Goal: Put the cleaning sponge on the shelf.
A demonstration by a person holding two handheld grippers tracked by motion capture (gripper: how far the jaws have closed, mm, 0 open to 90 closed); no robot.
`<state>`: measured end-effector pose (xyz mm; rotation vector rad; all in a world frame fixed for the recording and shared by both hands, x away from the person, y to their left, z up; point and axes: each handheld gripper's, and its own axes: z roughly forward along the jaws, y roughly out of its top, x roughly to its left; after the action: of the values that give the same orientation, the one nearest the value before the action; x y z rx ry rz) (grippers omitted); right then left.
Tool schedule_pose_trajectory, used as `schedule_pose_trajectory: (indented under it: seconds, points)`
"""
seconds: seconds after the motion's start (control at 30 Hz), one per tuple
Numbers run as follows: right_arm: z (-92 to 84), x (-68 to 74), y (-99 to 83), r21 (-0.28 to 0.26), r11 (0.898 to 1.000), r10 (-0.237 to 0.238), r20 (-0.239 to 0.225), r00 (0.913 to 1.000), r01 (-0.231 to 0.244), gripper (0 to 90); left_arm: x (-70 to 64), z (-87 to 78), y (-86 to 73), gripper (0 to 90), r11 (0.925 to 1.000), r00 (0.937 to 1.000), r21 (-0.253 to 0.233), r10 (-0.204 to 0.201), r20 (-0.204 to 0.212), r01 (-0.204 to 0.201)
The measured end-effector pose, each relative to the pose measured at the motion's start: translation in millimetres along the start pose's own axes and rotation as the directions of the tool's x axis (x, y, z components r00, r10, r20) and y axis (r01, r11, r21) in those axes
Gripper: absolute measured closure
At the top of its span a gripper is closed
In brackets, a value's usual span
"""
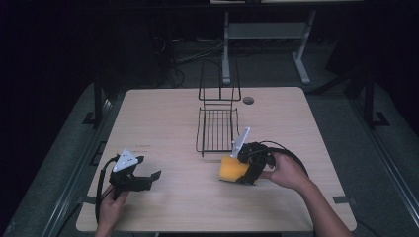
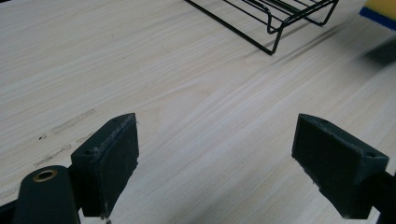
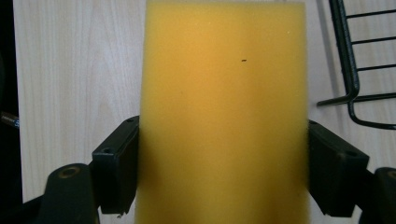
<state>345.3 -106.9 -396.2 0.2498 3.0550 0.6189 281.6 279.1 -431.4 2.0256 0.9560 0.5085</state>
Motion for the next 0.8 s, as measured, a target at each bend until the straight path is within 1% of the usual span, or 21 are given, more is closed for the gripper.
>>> schedule_pose_trajectory:
  seconds: [0.1,0.27,0.33,0.4,0.43,0.5,0.67,0.8]
  points:
    - [-1.4,-2.3,2.1,0.003,1.0,-0.002,0.007,1.0,0.002,22.6,0.9,0.1,-0.5,14.2,1.0,1.0,-0.002,-0.006,0.0,0.006]
    - [-3.7,-7.3,8.9,0.008,1.0,-0.003,0.004,1.0,0.003,22.6,1.2,-0.1,-0.7,14.2,1.0,1.0,-0.006,-0.007,-0.004,0.007]
    - [-3.9,-12.1,12.5,0.006,1.0,-0.011,0.003,0.9999,0.011,22.5,2.1,-0.2,-1.0,14.2,1.0,1.0,-0.004,-0.008,-0.006,0.008]
    - [-3.4,-14.6,13.8,0.014,1.0,-0.009,0.008,0.9999,0.009,22.5,2.0,-0.2,-1.1,14.2,0.9999,0.9999,-0.005,-0.009,-0.005,0.009]
    - [-3.1,-15.7,14.4,0.017,1.0,-0.001,0.01,1.0,0.001,22.5,1.8,-0.4,-1.2,14.2,0.9999,0.9999,-0.006,-0.009,-0.005,0.009]
    - [-2.4,-18.2,15.5,0.018,1.0,-0.003,0.008,1.0,0.003,22.5,1.3,-0.6,-1.1,14.2,1.0,1.0,-0.006,-0.007,-0.004,0.007]
    - [-1.5,-19.3,19.1,0.028,1.0,-0.008,0.006,0.9999,0.008,22.6,1.0,-0.8,-0.8,14.2,0.9999,1.0,-0.011,-0.006,-0.002,0.006]
    - [-1.7,-21.4,20.0,0.019,1.0,-0.011,0.004,0.9999,0.011,22.6,1.0,-0.9,-0.9,14.2,0.9999,1.0,-0.009,-0.006,-0.002,0.006]
